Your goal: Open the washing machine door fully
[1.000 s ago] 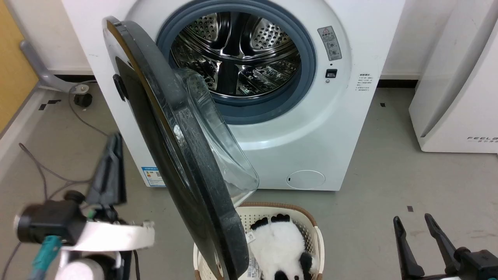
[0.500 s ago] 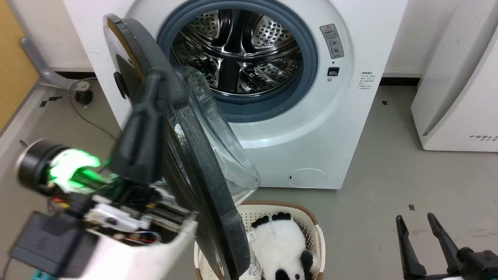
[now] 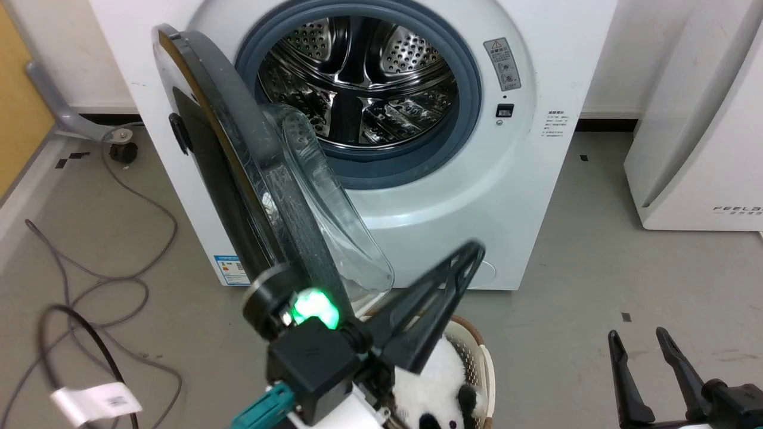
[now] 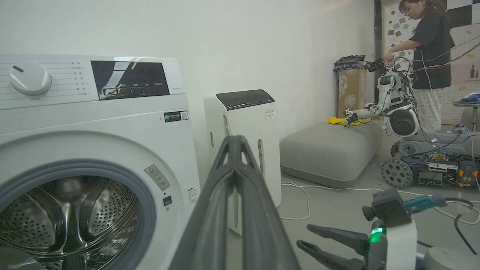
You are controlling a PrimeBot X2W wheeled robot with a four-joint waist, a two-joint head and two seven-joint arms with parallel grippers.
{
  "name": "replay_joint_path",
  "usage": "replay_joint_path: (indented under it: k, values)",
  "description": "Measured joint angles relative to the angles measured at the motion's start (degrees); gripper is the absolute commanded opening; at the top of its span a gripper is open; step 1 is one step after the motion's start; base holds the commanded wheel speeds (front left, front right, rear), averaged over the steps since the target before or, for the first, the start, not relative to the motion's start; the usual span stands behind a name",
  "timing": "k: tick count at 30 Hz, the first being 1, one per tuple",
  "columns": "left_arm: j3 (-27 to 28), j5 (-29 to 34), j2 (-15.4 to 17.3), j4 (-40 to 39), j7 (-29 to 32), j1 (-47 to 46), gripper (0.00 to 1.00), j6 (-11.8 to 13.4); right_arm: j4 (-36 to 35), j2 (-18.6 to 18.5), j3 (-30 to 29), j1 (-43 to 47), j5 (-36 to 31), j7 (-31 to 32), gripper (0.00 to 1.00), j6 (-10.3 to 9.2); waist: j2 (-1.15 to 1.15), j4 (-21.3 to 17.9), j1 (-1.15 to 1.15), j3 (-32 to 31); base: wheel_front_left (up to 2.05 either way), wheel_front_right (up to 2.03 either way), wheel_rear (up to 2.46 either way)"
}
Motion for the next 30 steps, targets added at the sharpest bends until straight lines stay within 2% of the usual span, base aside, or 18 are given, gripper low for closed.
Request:
replay_joint_path:
  k: [7,11,21,30]
  values:
    - [-2.34,-3.13,1.31,3.19,7.14,8.63,0.0,2.59,0.57,0.01,0.01,0.09,0.46,-0.02,1.0,0.0,0.0,-0.24,0.0,-0.01,0.0,0.0,0.0]
    - [-2.47,-3.41,2.16,6.01,9.23,11.4,0.0,4.33,0.79,0.01,0.03,0.09,0.67,-0.02,1.0,0.0,0.0,-0.12,0.0,0.1,0.0,0.0,0.0]
    - [-1.79,-2.11,1.35,16.97,6.77,12.08,0.0,7.21,1.68,0.01,0.54,0.05,0.77,-0.02,1.0,0.0,0.0,-0.1,0.0,0.5,0.0,0.0,0.0]
    - [-0.48,-1.88,0.46,21.59,4.12,13.89,0.0,9.98,2.64,0.01,0.63,0.05,1.18,-0.2,1.0,0.0,0.0,-0.58,0.0,0.42,0.0,0.0,0.0]
